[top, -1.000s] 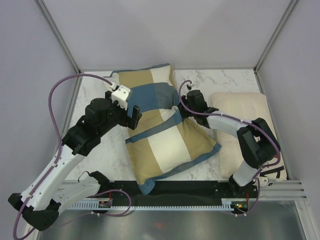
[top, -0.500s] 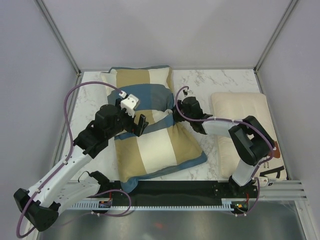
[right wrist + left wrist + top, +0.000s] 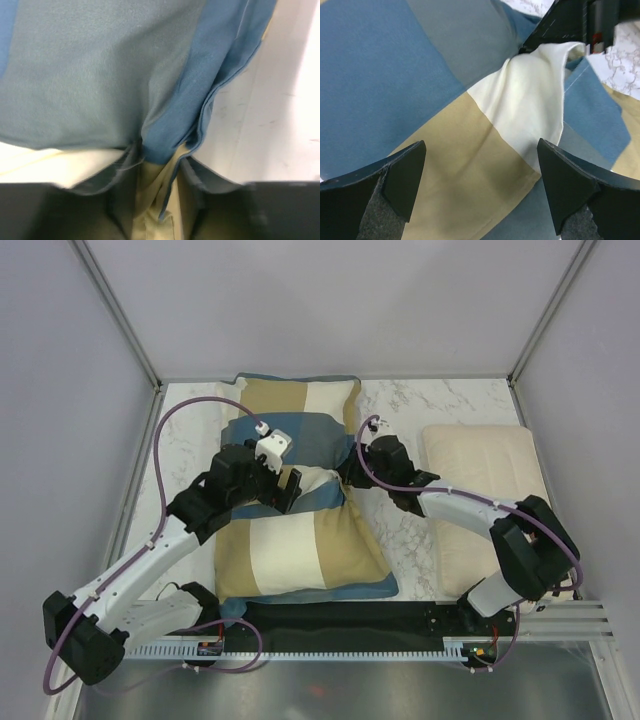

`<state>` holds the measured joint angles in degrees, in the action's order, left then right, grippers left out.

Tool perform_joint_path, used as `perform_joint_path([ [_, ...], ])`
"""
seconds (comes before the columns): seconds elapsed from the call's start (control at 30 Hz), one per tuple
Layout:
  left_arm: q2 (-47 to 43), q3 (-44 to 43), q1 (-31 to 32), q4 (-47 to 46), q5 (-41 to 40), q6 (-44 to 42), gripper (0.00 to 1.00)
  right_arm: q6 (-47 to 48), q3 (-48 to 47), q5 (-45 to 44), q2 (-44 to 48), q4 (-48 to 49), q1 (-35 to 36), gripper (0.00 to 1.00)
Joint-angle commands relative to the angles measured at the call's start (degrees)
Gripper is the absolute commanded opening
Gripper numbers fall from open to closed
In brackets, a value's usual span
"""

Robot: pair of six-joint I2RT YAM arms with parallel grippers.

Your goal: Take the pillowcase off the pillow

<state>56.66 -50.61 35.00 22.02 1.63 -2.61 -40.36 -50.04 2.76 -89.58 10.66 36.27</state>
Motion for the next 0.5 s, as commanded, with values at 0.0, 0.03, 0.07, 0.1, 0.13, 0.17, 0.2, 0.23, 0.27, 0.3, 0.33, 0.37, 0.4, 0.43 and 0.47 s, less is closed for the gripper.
perform_joint_path([
  [0.0,1.25,-0.89,0.15,-0.58,1.7,-1.43,1.0,3.09,0.12,-2.32,5.02,-2.73,0.03,0.44],
  [0.03,1.26,-0.89,0.15,-0.49,2.23,-1.52,1.0,3.62,0.12,-2.41,5.55,-3.27,-0.06,0.49],
  [0.07,1.34,-0.81,0.24,-0.23,2.85,-1.61,1.0,3.97,0.12,-2.33,5.99,-3.71,0.03,0.52],
  [0.1,1.34,-0.89,0.24,0.04,3.9,-1.52,1.0,4.32,-0.05,-2.33,6.52,-4.58,0.03,0.54],
  [0.13,1.34,-0.89,0.59,0.21,4.26,-1.61,1.0,4.58,-0.06,-3.63,7.48,-4.94,-0.06,0.58],
  [0.17,0.56,-0.89,0.85,0.39,4.35,-1.78,1.0,5.11,-0.14,-4.25,7.84,-5.38,-0.06,0.58],
  [0.2,-0.14,-0.72,1.29,0.22,5.22,-1.96,1.0,5.38,-0.32,-4.61,8.45,-6.08,0.03,0.59],
  [0.23,-0.93,-0.28,1.38,0.04,5.84,-1.87,1.0,5.99,-0.58,-5.22,8.63,-6.61,0.11,0.59],
  [0.27,-2.68,0.07,1.47,-0.74,6.36,-1.96,1.0,6.34,-0.76,-5.4,8.81,-7.05,0.12,0.59],
  [0.3,-3.4,0.42,1.56,-1.1,7.94,-1.96,1.0,6.61,-1.11,-5.75,9.16,-7.75,0.03,0.59],
  [0.33,-4.1,0.86,1.65,-1.36,8.91,-2.05,1.0,6.7,-1.2,-5.84,9.25,-7.93,0.03,0.6],
  [0.37,-4.71,1.3,1.73,-1.63,9.96,-2.48,1.0,6.78,-1.29,-6.28,9.42,-8.1,0.03,0.6],
  [0.4,-5.24,1.39,1.91,-1.54,11.28,-2.75,1.0,6.96,-1.46,-6.37,9.51,-8.37,-0.06,0.6],
  [0.43,-5.07,1.48,2.08,-1.46,11.47,-3.01,1.0,6.96,-1.55,-6.46,9.6,-8.46,-0.06,0.6],
  [0.47,-4.81,1.39,2.09,-1.37,11.47,-3.54,1.0,7.05,-1.72,-6.37,9.6,-8.54,0.03,0.6],
])
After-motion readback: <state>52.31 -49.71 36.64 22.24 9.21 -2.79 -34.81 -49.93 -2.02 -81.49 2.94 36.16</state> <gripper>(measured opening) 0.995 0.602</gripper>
